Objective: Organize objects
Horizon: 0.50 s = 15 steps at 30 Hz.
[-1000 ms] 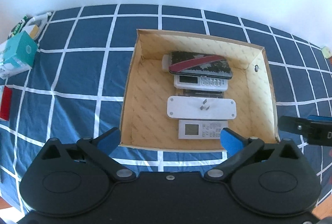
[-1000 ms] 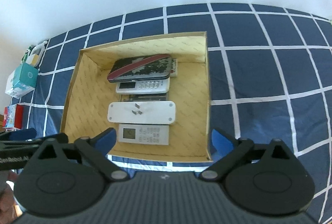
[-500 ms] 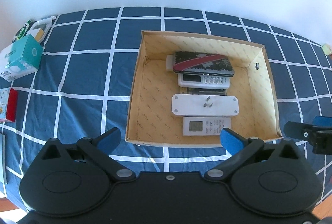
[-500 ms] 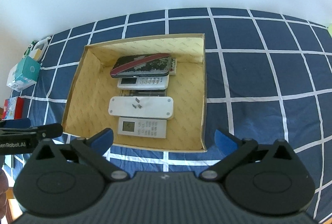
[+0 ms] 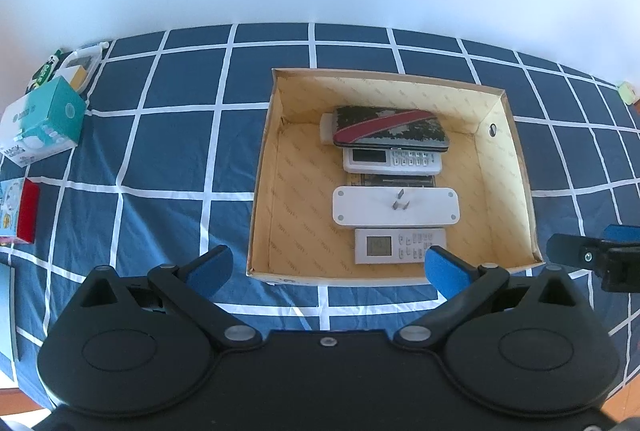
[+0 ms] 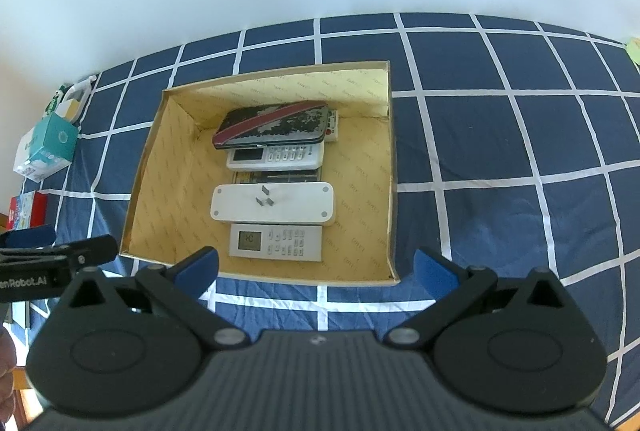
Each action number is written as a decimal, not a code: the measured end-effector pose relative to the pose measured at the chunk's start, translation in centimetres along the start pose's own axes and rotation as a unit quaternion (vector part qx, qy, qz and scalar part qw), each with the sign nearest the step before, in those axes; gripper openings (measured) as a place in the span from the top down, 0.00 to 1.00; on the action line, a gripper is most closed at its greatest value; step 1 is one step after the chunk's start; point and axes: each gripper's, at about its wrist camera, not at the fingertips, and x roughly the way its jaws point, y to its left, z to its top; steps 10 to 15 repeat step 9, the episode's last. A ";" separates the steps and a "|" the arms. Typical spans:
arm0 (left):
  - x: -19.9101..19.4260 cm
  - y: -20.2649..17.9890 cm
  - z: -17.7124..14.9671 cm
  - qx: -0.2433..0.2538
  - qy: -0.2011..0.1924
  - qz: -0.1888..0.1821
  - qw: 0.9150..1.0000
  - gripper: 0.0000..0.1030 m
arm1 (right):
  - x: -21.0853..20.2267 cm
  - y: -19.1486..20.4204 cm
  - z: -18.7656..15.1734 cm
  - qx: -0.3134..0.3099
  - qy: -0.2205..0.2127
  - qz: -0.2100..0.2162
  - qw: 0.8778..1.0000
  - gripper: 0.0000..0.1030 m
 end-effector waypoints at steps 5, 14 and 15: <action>0.0 0.0 0.0 0.000 0.002 0.002 1.000 0.00 | 0.1 0.1 0.0 -0.001 0.002 -0.001 1.000 0.00; 0.1 0.1 0.1 0.000 0.003 0.005 1.000 0.00 | 0.2 0.1 0.1 0.000 0.003 -0.001 1.000 0.00; 0.1 0.1 0.1 0.000 0.003 0.005 1.000 0.00 | 0.2 0.1 0.1 0.000 0.003 -0.001 1.000 0.00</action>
